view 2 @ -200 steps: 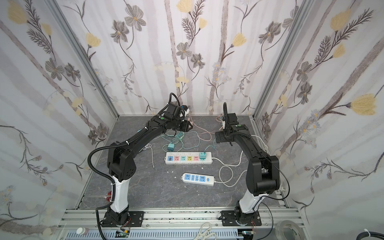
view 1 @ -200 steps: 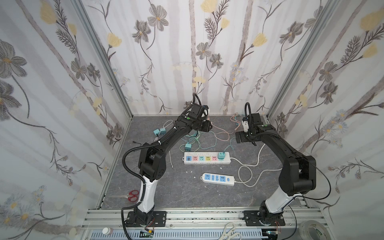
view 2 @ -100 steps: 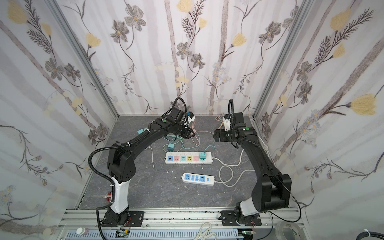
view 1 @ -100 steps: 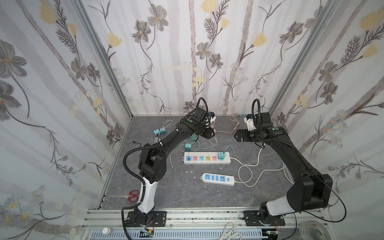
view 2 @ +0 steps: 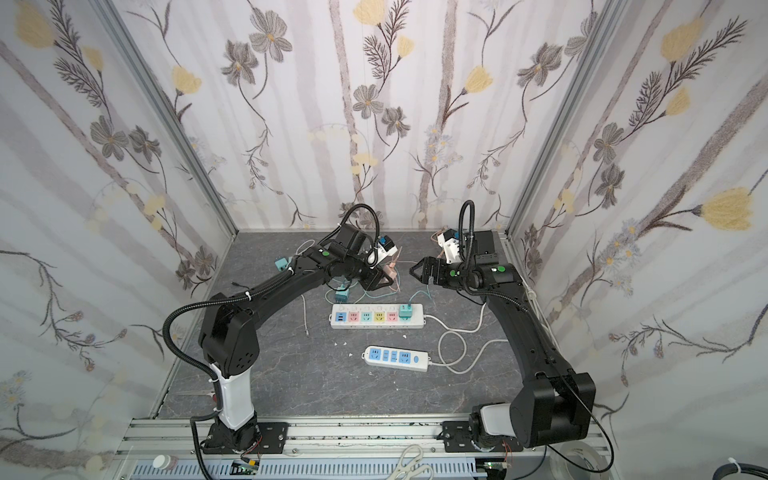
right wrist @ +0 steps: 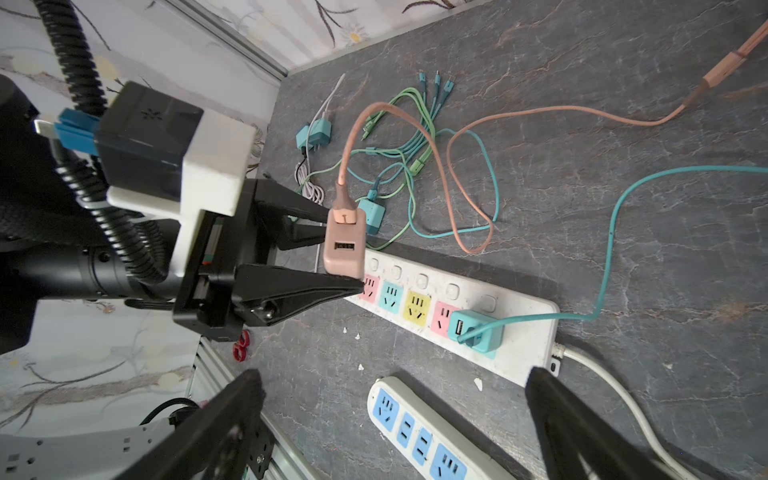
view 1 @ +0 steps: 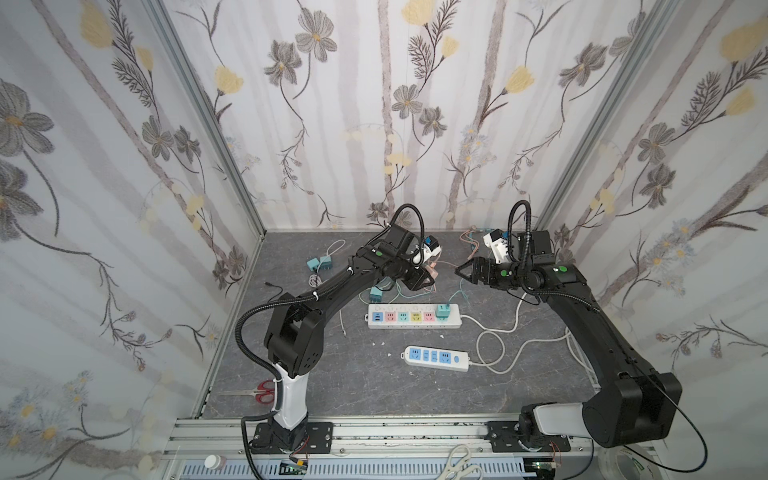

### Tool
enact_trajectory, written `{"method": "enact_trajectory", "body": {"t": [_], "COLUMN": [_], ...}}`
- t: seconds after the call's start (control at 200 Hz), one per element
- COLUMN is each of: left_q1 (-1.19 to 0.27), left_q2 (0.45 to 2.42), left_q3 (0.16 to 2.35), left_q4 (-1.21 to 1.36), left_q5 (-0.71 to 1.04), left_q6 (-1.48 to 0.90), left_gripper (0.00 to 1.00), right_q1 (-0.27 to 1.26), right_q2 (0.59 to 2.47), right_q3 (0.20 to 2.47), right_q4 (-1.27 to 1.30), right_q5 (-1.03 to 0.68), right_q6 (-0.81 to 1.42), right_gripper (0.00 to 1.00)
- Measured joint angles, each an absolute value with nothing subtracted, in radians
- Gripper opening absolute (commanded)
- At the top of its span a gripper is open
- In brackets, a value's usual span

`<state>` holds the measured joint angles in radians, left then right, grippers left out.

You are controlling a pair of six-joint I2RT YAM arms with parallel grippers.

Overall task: Insert the plug
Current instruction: 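Carry the beige plug with the left gripper toward the long power strip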

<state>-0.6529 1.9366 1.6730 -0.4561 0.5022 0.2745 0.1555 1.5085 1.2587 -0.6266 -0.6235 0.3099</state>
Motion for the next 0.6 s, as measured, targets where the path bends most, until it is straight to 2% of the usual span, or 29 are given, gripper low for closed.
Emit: {"method": "enact_trajectory", "body": {"t": [0.2,0.6], "left_q1": [-0.663,-0.668], "left_q2": [1.879,1.829], "left_q3": [1.501,1.364], "left_q4": [-0.313,-0.133], "left_q5": [0.543,0.557], "left_q6": [0.369,0.524], "left_gripper": [0.00,0.00], "right_q1": [0.159,0.193], "right_q2": [1.502,1.504], "right_q3": [1.208,1.176], "right_q4": [-0.625,-0.603], "right_q5": [-0.666,-0.715], "right_q6": [0.325,0.339], "right_gripper": [0.91,0.82]}}
